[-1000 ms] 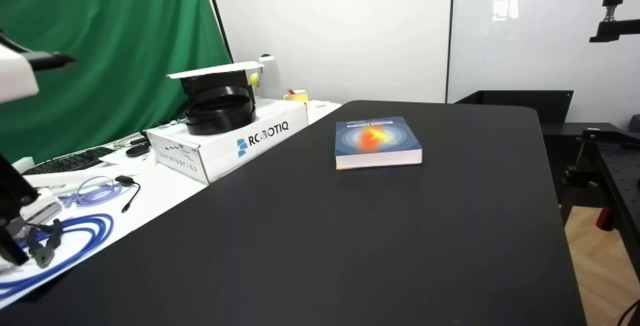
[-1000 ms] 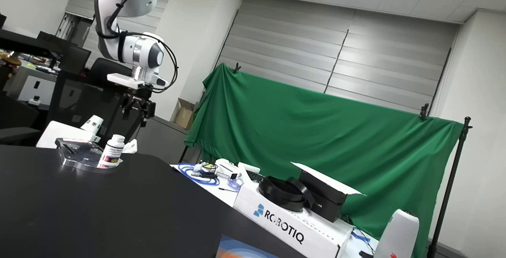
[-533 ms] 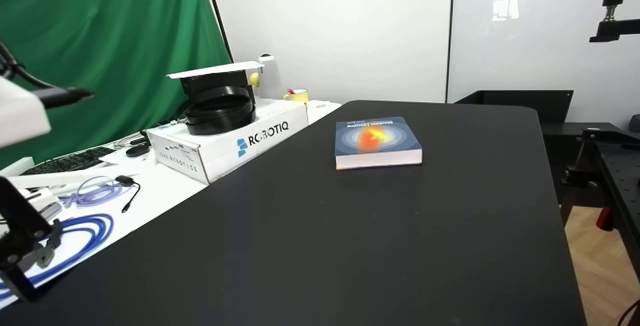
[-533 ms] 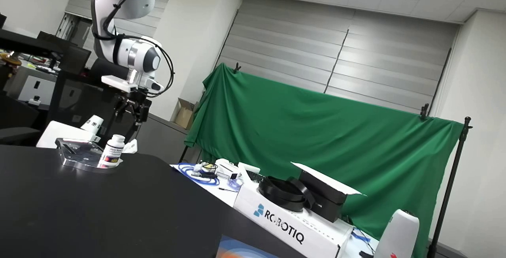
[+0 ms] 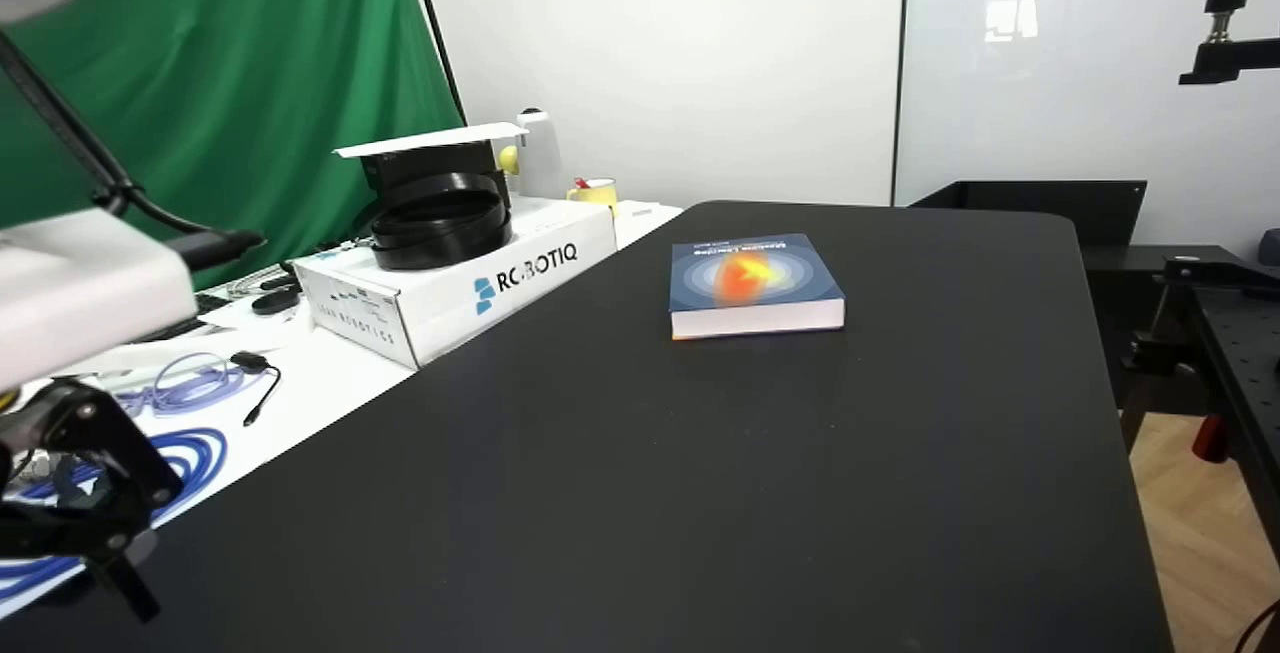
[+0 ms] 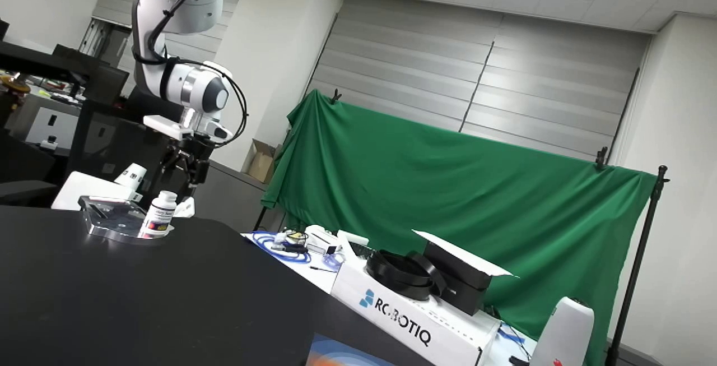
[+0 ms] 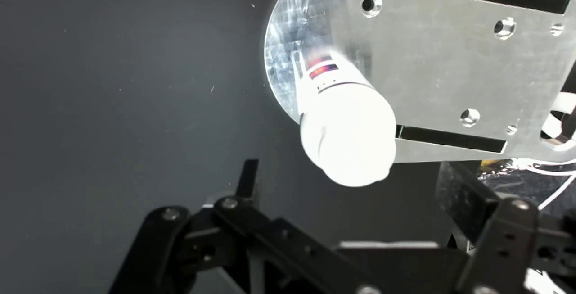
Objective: Place the bottle in the middle of the table
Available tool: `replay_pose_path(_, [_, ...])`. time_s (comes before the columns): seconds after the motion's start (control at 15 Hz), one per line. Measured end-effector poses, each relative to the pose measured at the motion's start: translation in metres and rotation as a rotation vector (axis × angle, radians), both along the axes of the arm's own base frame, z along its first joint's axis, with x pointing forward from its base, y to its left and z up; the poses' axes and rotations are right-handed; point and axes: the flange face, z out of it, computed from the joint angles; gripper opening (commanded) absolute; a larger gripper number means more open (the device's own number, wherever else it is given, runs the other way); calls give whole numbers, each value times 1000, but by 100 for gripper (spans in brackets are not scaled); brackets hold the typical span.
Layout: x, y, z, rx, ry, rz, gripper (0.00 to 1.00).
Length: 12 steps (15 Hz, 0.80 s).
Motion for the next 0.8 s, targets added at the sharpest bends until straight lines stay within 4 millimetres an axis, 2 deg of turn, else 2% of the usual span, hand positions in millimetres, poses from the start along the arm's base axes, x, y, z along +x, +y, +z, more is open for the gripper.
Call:
replay_pose_path(0.47, [-4,-3,-10,0,31,-14,100])
replay_pose_path(0.53, [-4,-4,-10,1,34,-16,75])
replay_pose_path(0.6, [-5,-3,-11,4,38,-18,75])
replay_pose_path(0.8, [-5,-4,-11,4,40,-20,53])
